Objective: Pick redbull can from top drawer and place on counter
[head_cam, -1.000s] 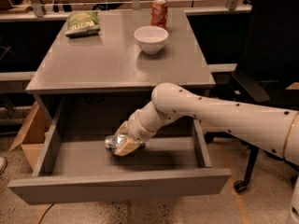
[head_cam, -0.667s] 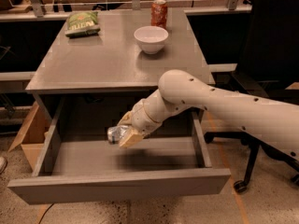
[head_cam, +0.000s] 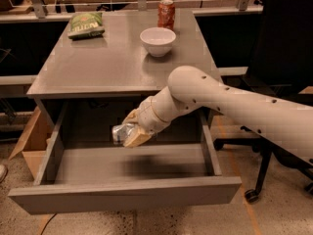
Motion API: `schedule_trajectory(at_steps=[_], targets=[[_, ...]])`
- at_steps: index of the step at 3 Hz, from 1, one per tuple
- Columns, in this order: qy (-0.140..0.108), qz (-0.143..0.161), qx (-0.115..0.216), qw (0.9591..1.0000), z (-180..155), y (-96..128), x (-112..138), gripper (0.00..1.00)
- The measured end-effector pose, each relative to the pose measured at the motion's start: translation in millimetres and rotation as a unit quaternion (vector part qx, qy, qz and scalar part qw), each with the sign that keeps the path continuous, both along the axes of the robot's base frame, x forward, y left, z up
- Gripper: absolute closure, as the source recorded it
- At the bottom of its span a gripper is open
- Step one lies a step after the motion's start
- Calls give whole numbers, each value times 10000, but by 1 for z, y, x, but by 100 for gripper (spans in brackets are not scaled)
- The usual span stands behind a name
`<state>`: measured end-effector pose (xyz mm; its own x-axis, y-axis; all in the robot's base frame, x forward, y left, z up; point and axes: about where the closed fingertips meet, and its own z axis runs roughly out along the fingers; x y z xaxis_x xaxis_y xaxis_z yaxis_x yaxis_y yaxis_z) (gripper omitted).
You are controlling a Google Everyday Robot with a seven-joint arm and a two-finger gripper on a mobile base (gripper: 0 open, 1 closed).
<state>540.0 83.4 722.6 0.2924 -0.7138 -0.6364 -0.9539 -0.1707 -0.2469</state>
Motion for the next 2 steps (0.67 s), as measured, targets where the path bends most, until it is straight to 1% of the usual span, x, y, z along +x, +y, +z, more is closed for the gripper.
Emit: schedule_trajectory(at_steps=[1,2], targets=[[-537,45,70,9985,37,-4,13,100],[-979,30,25,9952,73,-5,24,100]])
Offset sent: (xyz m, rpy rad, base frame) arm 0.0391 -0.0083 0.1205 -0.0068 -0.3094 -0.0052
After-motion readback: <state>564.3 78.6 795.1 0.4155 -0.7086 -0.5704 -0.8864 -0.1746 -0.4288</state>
